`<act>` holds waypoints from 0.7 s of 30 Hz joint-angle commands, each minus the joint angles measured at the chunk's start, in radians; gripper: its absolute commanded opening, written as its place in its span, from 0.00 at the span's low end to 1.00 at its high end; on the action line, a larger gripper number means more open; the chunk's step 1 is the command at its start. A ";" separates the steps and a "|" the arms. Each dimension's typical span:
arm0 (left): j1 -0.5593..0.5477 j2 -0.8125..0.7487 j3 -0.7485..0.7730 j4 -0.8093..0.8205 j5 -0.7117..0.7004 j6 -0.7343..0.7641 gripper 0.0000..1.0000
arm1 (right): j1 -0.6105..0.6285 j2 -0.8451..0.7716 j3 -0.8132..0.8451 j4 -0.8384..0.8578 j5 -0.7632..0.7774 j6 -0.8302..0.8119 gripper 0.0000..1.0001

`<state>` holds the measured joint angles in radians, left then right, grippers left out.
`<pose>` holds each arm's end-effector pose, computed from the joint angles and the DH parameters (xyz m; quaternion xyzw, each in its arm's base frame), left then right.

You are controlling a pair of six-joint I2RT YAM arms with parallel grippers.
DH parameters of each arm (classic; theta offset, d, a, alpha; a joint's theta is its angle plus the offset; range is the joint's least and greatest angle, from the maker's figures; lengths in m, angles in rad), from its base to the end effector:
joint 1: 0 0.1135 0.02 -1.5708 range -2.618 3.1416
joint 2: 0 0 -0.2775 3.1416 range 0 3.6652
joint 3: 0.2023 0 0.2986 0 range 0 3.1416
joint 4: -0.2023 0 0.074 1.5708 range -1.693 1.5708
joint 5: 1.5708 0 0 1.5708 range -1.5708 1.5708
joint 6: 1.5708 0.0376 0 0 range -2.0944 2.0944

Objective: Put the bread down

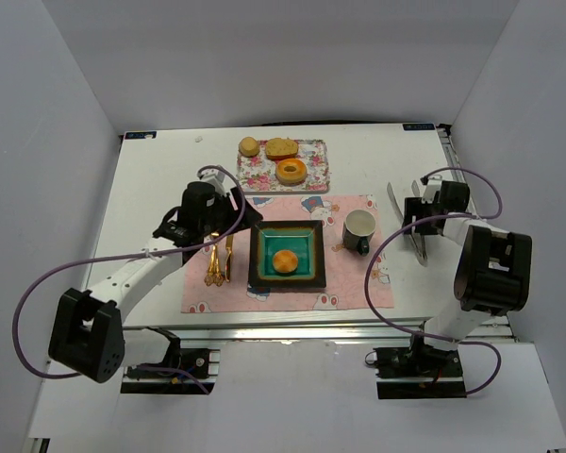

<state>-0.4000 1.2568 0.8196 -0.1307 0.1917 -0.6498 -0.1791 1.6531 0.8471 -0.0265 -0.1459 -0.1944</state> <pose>0.2903 -0.1305 0.2483 -0.0631 0.8718 -0.3124 0.3720 0.3586 -0.0594 0.1383 -0.0334 0.9299 0.0000 0.3662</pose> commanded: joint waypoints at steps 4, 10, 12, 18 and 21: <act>-0.025 0.018 0.024 -0.041 -0.011 0.061 0.76 | -0.016 -0.073 0.144 -0.123 -0.029 -0.057 0.89; -0.030 0.041 0.050 -0.053 0.008 0.094 0.79 | 0.023 -0.122 0.335 -0.240 0.046 -0.016 0.89; -0.034 0.053 0.064 -0.053 0.011 0.099 0.79 | 0.044 -0.121 0.400 -0.269 0.094 0.013 0.89; -0.053 0.066 0.082 -0.041 0.008 0.104 0.79 | 0.110 -0.101 0.506 -0.331 0.069 0.070 0.89; -0.062 0.064 0.084 -0.041 0.002 0.105 0.79 | 0.128 -0.101 0.541 -0.339 0.046 0.085 0.89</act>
<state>-0.4488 1.3346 0.8642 -0.1791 0.1921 -0.5613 -0.0647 1.5604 1.3346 -0.3149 -0.0826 -0.1505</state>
